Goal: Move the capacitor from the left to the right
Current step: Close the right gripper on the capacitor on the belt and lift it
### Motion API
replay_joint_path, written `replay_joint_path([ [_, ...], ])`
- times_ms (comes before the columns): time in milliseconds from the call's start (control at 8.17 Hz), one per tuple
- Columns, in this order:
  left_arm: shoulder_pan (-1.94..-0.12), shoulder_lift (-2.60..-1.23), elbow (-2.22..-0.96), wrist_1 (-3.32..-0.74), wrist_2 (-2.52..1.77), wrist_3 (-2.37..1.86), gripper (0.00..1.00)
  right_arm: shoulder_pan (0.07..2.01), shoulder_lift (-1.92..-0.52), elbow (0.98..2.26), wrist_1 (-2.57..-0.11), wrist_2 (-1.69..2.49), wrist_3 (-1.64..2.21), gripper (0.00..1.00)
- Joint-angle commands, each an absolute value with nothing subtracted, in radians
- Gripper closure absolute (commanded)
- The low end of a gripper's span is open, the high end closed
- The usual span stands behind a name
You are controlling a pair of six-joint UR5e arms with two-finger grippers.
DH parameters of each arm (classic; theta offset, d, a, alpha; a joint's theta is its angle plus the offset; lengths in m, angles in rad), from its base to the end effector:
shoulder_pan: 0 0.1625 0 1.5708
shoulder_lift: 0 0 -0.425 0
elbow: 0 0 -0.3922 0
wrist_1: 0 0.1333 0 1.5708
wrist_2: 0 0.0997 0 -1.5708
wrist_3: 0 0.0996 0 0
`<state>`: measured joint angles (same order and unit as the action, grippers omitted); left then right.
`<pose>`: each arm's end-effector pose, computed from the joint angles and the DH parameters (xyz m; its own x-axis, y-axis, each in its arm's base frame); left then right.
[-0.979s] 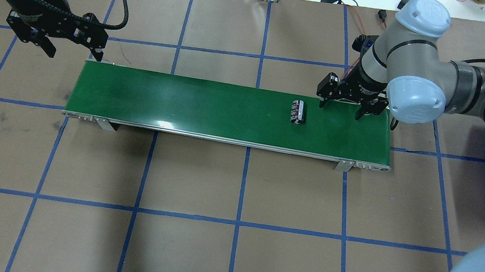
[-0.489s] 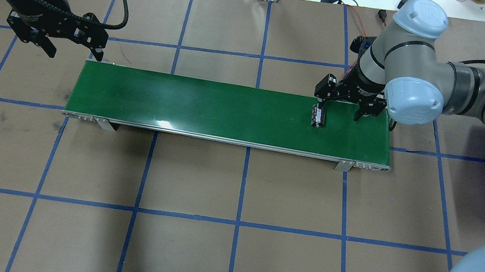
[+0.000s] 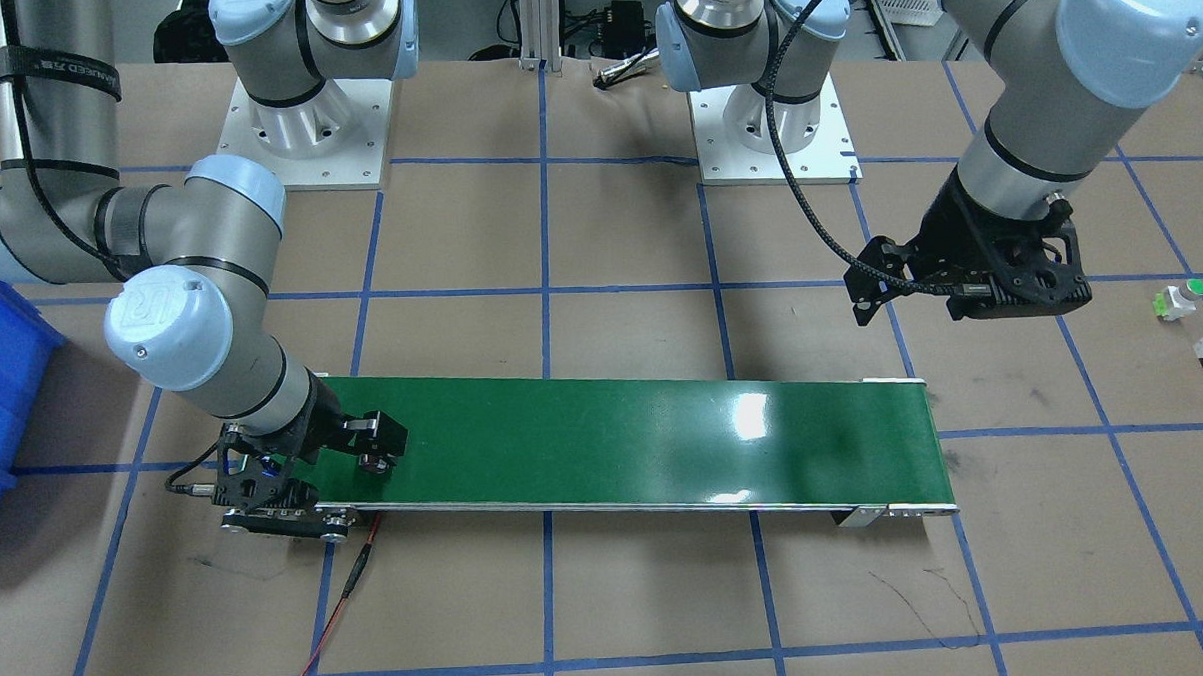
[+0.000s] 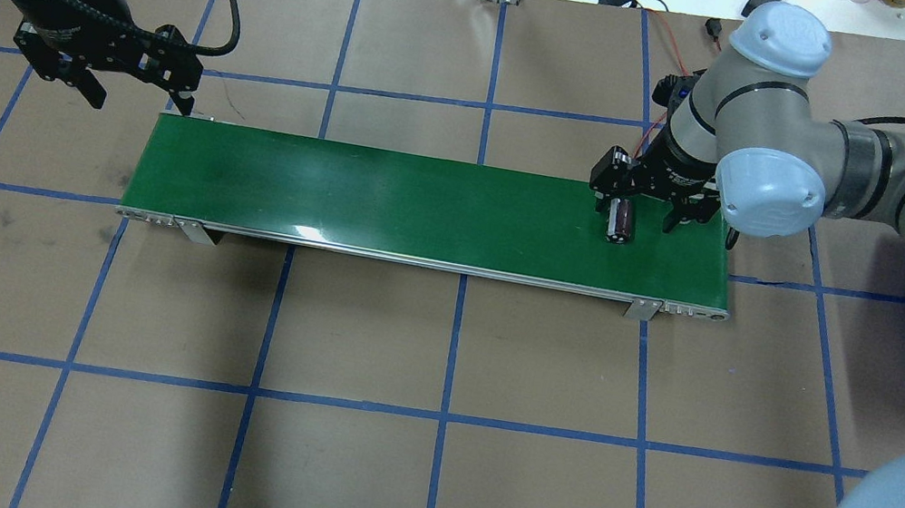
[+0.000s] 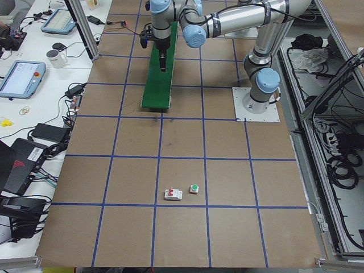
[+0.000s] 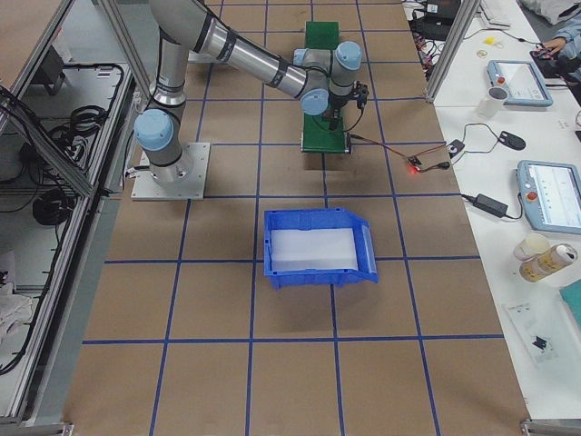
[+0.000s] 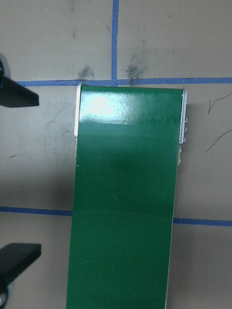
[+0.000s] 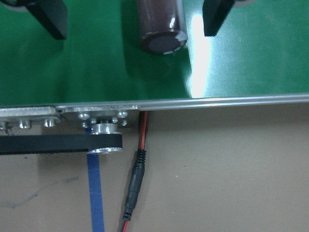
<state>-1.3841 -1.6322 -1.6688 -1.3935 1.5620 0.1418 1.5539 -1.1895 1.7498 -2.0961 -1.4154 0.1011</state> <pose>-0.0363 -0.5307 0.4266 -0.9990 -0.0447 0.0062 -0.0449 0.9988 -0.0189 0.1388 -0.5890 0.2467 -0.9810 0.1228 -0.1504 0.1165 0.9919 0.0504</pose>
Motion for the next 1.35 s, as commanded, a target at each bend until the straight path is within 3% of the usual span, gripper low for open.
replay_joint_path([
  [0, -1.384, -1.632, -1.669, -1.394, 1.563, 0.143, 0.0, 1.552, -1.19, 1.755, -2.089, -1.474, 0.094, 0.21],
  [122, -1.384, -1.632, -1.669, -1.394, 1.563, 0.141, 0.0, 1.552, -1.193, 1.755, -2.083, -1.485, 0.062, 0.56],
  [245, -1.384, -1.634, -1.669, -1.394, 1.563, 0.143, 0.0, 1.552, -1.201, 1.753, -2.063, -1.492, 0.036, 0.81],
  [367, -1.385, -1.634, -1.669, -1.394, 1.563, 0.143, 0.0, 1.552, -1.203, 1.744, -2.034, -1.555, 0.029, 0.98],
  [734, -1.384, -1.632, -1.669, -1.396, 1.565, 0.141, 0.0, 1.545, -1.215, 1.726, -1.988, -1.595, 0.028, 1.0],
  [979, -1.384, -1.634, -1.669, -1.396, 1.563, 0.141, 0.0, 1.529, -1.239, 1.645, -1.965, -1.669, 0.009, 1.0],
  [1223, -1.384, -1.634, -1.669, -1.397, 1.565, 0.141, 0.0, 1.432, -1.276, 1.609, -1.924, -1.686, -0.085, 1.0],
])
